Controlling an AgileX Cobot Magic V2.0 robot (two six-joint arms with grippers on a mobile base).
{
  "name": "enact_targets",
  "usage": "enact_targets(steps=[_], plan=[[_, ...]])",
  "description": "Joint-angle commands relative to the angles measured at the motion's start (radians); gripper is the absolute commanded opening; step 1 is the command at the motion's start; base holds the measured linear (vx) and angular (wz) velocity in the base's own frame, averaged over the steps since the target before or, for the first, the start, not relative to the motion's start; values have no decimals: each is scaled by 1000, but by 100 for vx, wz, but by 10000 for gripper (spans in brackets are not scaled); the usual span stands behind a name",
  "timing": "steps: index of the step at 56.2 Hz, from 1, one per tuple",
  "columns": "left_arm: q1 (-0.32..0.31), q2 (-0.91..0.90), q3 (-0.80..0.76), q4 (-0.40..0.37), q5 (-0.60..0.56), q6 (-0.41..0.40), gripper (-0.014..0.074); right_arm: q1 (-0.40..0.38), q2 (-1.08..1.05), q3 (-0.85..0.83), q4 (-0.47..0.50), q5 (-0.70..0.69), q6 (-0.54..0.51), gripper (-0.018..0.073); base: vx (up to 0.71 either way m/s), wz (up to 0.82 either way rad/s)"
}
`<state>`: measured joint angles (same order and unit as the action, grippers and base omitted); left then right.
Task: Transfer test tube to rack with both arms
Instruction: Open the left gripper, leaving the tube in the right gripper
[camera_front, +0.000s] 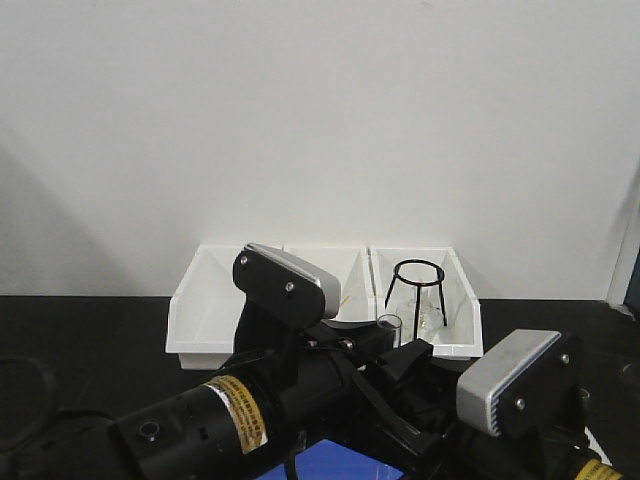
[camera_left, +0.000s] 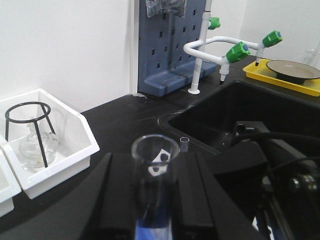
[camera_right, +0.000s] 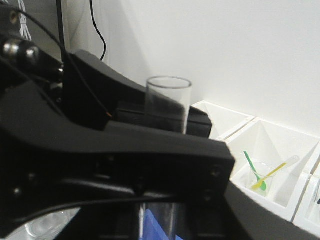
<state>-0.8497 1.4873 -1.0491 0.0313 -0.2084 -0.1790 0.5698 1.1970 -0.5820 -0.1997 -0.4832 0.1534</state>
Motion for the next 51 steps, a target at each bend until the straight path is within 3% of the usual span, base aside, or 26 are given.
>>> enact_targets(steps=[1,13,24,41,51], plan=[[-8,-38,-36,-1,-81,-9,-6,0,-19,-35,-8,-96,-4,185,0,0],[-8,-38,-36,-1,-81,-9,-3,0,-19,-35,-8,-96,-4,-16,0,0],[-7,-38,-36,-1,-81,-9,60,0,-19,-35,-8,-96,-4,-13,0,0],[-7,-38,-36,-1,-28,-9,428,0,-19,-35,-8,-79,-4,-13,0,0],[-7,-68,-36,-1,-33,-6,539,0,-19,-35,-8,-79,-4,-13,0,0]])
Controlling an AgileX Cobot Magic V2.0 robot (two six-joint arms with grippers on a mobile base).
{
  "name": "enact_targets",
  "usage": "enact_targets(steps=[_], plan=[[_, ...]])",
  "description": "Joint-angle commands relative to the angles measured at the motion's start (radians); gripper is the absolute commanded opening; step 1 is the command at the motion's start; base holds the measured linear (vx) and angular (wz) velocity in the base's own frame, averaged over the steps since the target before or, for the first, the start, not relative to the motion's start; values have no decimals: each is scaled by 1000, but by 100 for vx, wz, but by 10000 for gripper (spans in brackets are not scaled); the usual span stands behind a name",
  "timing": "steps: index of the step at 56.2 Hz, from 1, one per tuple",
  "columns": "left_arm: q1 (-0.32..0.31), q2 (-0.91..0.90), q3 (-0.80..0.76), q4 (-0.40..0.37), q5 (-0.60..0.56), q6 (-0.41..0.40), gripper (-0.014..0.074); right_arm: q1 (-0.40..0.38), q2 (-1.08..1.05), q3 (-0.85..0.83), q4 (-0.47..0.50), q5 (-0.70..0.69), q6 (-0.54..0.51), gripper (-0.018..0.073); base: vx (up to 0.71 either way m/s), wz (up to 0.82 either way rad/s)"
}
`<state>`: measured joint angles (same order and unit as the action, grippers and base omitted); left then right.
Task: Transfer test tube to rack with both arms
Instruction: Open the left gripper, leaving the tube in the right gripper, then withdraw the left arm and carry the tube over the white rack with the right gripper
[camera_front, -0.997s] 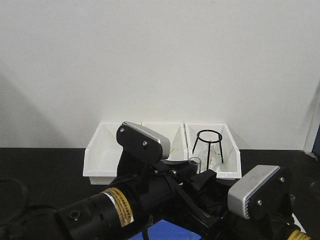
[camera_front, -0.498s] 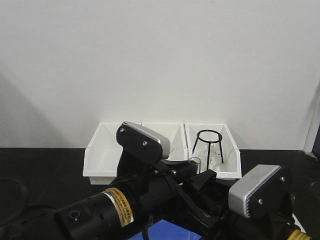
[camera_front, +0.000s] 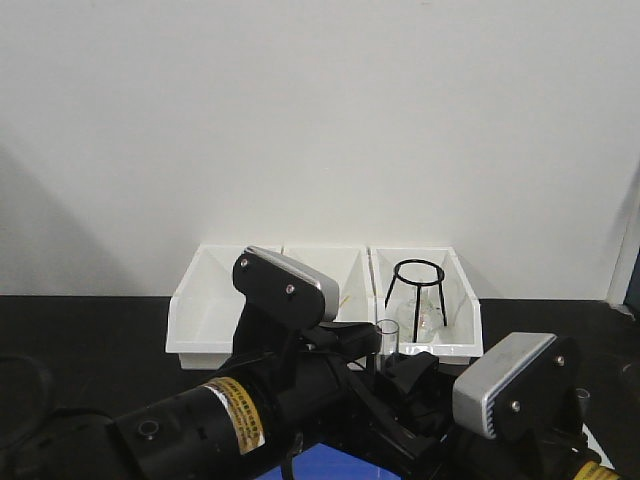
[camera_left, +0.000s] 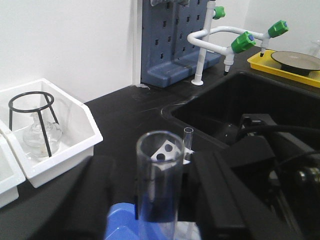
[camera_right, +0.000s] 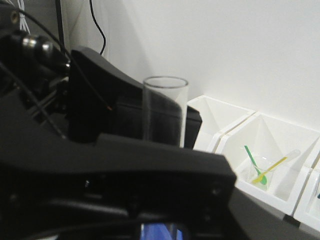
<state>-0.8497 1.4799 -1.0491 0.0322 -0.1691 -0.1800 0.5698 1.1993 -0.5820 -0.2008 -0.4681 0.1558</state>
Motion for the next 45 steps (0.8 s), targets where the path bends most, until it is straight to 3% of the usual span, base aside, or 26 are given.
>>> enact_targets(steps=[1,13,20,25,36,45], plan=[[-7,-71,-36,-2,-74,-5,540,-1,-21,-35,-7,-94,-6,-12,0,0],[-4,-218,-36,-2,-48,106,510,-2,-28,-35,9,-108,-16,-12,0,0],[-4,-292,-36,-2,11,165,419,-2,-63,-35,114,-108,-120,-9,0,0],[-4,-332,-36,-2,55,204,298,-2,-105,-35,227,-98,-261,-8,0,0],[-4,-357,-36,-2,124,214,-9,-2,-214,-33,585,-73,-639,-8,0,0],[-4,-357,-36,-2,150,212,-6,-2,-320,64,870,-185,-901,-8,0,0]])
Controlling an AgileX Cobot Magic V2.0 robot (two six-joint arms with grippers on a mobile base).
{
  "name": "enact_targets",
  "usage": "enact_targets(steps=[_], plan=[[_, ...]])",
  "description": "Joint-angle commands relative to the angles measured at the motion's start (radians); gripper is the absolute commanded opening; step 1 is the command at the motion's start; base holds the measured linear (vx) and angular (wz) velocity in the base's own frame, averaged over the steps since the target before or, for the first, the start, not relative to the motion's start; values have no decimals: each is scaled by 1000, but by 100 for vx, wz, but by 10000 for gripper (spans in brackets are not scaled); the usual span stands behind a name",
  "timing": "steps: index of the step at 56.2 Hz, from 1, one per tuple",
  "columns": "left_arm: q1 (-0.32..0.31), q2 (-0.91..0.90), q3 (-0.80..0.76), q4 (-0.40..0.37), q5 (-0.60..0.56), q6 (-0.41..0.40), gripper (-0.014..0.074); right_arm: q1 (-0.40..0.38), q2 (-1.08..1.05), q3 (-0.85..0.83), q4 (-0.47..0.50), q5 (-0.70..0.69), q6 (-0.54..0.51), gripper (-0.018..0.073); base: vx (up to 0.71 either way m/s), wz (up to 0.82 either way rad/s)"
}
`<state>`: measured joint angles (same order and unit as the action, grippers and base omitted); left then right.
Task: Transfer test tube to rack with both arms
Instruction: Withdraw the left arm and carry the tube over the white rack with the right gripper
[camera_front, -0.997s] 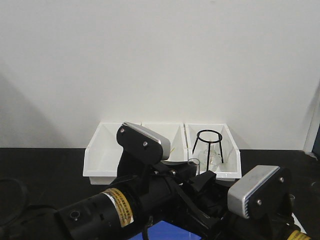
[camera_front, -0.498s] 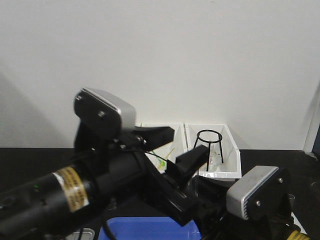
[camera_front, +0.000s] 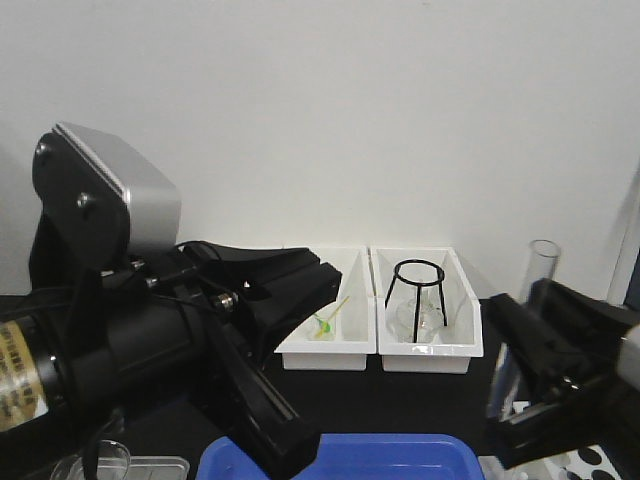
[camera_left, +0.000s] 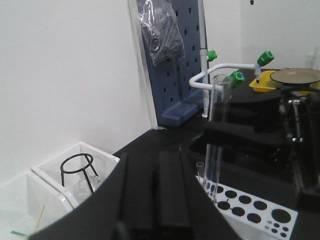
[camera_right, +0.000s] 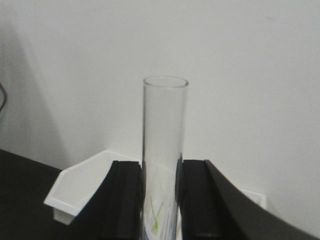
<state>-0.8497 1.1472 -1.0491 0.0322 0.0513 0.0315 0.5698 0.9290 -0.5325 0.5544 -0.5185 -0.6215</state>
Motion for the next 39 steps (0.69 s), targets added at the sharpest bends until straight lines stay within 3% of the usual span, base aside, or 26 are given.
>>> enact_targets(steps=[1,6,12,30,39], plan=[[-4,-24,-36,-2,-71,1,-6,-2,-61,32,145,-156,-140,-8,0,0],[-4,-24,-36,-2,-71,1,-3,-2,-107,112,265,-266,-232,-8,0,0],[-4,-24,-36,-2,-71,-1,-3,-2,-141,170,342,-347,-255,-8,0,0],[-4,-23,-35,-2,-69,-2,1,-16,-104,204,374,-434,-299,-8,0,0],[-4,-23,-35,-2,-70,-2,1,-148,-32,204,352,-365,-210,-8,0,0]])
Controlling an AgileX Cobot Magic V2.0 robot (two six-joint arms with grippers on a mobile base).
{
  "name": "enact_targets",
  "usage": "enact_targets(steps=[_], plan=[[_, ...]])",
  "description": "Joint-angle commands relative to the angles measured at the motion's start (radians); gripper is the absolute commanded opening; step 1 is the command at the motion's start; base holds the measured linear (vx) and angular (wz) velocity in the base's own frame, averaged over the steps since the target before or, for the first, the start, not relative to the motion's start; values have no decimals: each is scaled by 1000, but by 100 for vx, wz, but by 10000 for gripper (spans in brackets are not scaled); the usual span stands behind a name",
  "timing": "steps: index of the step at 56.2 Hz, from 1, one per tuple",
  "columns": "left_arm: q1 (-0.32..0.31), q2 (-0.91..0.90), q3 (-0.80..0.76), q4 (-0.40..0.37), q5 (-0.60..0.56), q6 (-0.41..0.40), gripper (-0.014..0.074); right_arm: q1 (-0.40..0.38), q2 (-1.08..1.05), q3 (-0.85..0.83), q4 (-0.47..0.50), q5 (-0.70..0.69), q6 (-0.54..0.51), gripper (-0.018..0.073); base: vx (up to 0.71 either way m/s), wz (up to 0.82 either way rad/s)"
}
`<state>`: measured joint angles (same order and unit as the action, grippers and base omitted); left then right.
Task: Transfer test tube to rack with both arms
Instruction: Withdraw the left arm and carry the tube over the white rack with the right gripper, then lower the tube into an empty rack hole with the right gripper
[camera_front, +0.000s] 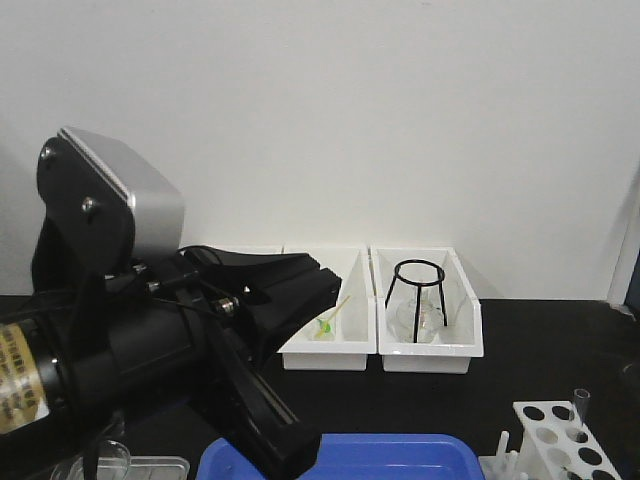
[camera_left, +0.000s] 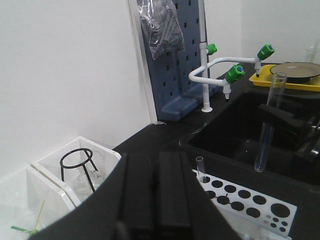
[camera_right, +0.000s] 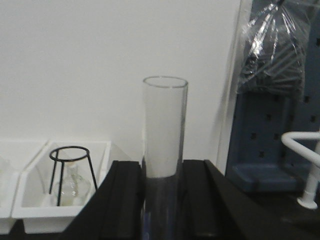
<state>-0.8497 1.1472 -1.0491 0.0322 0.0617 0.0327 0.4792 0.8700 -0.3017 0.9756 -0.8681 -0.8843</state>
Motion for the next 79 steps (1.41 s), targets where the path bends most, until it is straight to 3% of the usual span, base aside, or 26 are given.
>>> enact_targets(steps=[1,7,17,30,40,52,79], plan=[[-4,-23,-35,-2,-79,-3,1,-70,36,-27,-85,-8,81,-8,0,0],[-4,-23,-35,-2,-73,-3,1,-163,80,-27,-226,44,243,-8,0,0],[-4,-23,-35,-2,-62,-2,1,-276,163,-28,-571,55,561,-8,0,0],[-4,-17,-28,-2,-62,-1,1,-381,271,-29,-814,41,723,-8,0,0],[-4,-17,-28,-1,-62,-1,1,-380,314,-30,-842,-3,741,-8,0,0],[-4,-17,-28,-1,-62,-1,1,-380,384,-30,-792,-88,777,-8,0,0],[-4,-17,-28,-2,-69,-1,2,-380,514,-30,-832,-132,841,-8,0,0]])
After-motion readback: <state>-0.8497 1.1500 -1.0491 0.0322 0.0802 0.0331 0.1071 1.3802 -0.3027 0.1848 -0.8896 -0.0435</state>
